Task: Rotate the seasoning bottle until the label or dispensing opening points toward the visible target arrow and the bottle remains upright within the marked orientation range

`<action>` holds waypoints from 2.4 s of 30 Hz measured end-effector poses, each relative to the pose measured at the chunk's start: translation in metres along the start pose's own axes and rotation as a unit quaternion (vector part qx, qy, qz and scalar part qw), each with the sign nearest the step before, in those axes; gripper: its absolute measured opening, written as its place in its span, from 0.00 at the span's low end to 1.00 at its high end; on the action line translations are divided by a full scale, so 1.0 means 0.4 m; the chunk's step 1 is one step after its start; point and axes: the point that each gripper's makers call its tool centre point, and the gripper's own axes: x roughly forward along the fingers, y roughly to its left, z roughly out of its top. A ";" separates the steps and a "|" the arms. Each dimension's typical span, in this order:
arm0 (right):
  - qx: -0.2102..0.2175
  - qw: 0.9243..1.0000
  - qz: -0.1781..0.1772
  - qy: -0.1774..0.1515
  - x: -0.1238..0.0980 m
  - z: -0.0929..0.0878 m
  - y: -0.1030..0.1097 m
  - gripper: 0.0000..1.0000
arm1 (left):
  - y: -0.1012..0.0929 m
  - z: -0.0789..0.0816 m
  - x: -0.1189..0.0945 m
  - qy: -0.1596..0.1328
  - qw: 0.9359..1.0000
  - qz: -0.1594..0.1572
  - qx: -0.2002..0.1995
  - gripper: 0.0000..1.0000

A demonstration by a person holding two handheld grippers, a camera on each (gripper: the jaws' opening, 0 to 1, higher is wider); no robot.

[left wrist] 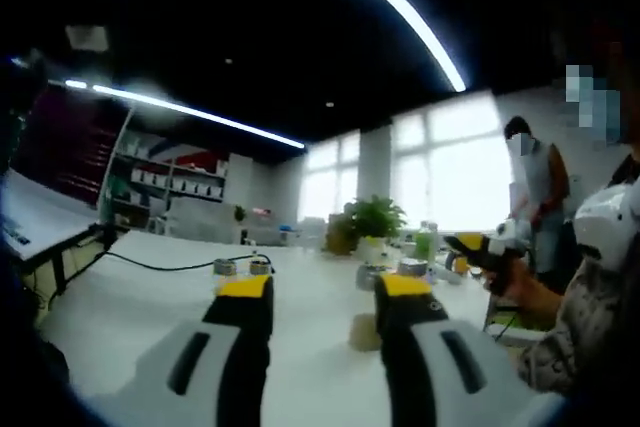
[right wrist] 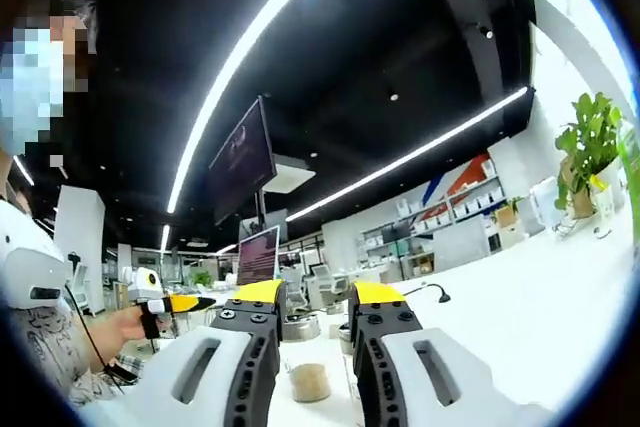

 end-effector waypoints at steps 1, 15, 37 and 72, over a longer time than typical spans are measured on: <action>-0.001 1.000 -0.003 -0.002 -0.003 0.001 0.003 0.24 | 0.004 0.000 0.009 0.001 1.000 -0.001 0.003 0.43; 0.001 0.999 -0.037 -0.028 -0.033 -0.004 0.060 0.22 | 0.101 -0.008 0.157 0.023 1.000 0.009 0.016 0.42; 0.003 0.995 -0.089 -0.039 -0.095 -0.008 0.054 0.18 | 0.106 -0.020 0.287 0.030 0.999 -0.011 0.041 0.38; 0.019 0.992 -0.111 -0.053 -0.124 0.009 0.014 0.17 | 0.115 -0.069 0.419 0.078 0.995 -0.023 0.065 0.36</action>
